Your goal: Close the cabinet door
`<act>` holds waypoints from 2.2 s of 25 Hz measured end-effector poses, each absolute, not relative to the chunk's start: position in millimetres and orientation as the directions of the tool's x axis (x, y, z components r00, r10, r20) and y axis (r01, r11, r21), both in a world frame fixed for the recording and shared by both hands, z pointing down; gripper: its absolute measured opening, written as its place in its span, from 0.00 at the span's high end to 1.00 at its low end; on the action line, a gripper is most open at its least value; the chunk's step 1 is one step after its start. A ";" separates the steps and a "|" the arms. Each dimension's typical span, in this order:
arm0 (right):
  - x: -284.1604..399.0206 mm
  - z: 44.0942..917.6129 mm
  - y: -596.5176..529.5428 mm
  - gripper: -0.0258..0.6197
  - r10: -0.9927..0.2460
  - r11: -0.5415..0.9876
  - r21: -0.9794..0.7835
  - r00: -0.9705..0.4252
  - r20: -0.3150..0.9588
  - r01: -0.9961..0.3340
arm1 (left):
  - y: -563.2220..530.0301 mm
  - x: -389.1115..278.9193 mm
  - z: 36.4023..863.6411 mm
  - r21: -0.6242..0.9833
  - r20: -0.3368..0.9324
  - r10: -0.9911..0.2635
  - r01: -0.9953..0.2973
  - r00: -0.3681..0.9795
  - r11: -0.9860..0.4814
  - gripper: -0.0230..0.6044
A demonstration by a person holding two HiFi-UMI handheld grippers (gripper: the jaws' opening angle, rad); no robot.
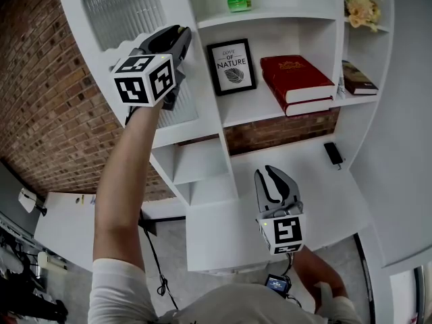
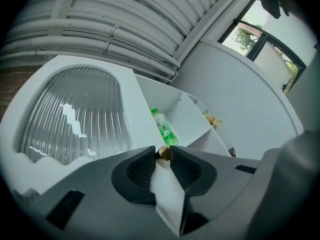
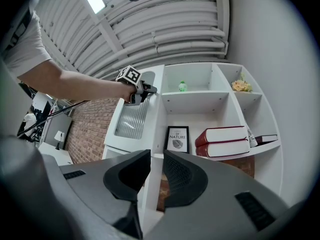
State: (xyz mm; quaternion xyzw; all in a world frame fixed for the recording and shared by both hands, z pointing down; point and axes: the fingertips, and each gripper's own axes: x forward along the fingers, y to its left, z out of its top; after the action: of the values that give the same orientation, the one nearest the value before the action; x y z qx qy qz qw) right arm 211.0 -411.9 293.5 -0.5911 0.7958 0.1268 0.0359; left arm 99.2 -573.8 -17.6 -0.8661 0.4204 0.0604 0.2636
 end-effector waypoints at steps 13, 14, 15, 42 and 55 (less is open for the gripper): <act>201.2 282.7 -410.6 0.81 -0.922 0.282 0.184 -0.319 -0.221 -0.942 | -563.2 98.0 -17.5 -0.375 -0.346 -0.656 -0.740 0.671 -0.559 0.82; 199.1 281.1 -409.8 0.81 -0.920 0.286 0.182 -0.323 -0.222 -0.941 | -561.3 97.4 -17.1 -0.373 -0.347 -0.653 -0.737 0.674 -0.563 0.82; 197.8 280.6 -409.2 0.81 -0.919 0.289 0.181 -0.325 -0.222 -0.940 | -559.2 96.1 -16.7 -0.370 -0.349 -0.649 -0.736 0.676 -0.567 0.82; 170.5 243.1 -368.4 0.87 -0.902 0.265 0.232 -0.325 -0.283 -0.936 | -432.9 -4.2 56.2 -0.249 -0.420 -0.589 -0.712 0.690 -0.657 0.83; 112.7 250.5 -310.9 0.88 -0.926 0.231 0.240 -0.288 -0.243 -0.943 | -355.1 -71.4 115.6 -0.186 -0.386 -0.589 -0.686 0.710 -0.704 0.84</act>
State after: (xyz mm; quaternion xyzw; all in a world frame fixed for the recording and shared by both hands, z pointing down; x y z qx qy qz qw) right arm 112.7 -310.9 250.5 -0.5960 0.7840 0.1717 0.0247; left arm -71.4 -355.1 115.6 -0.9106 0.3499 0.1506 0.1600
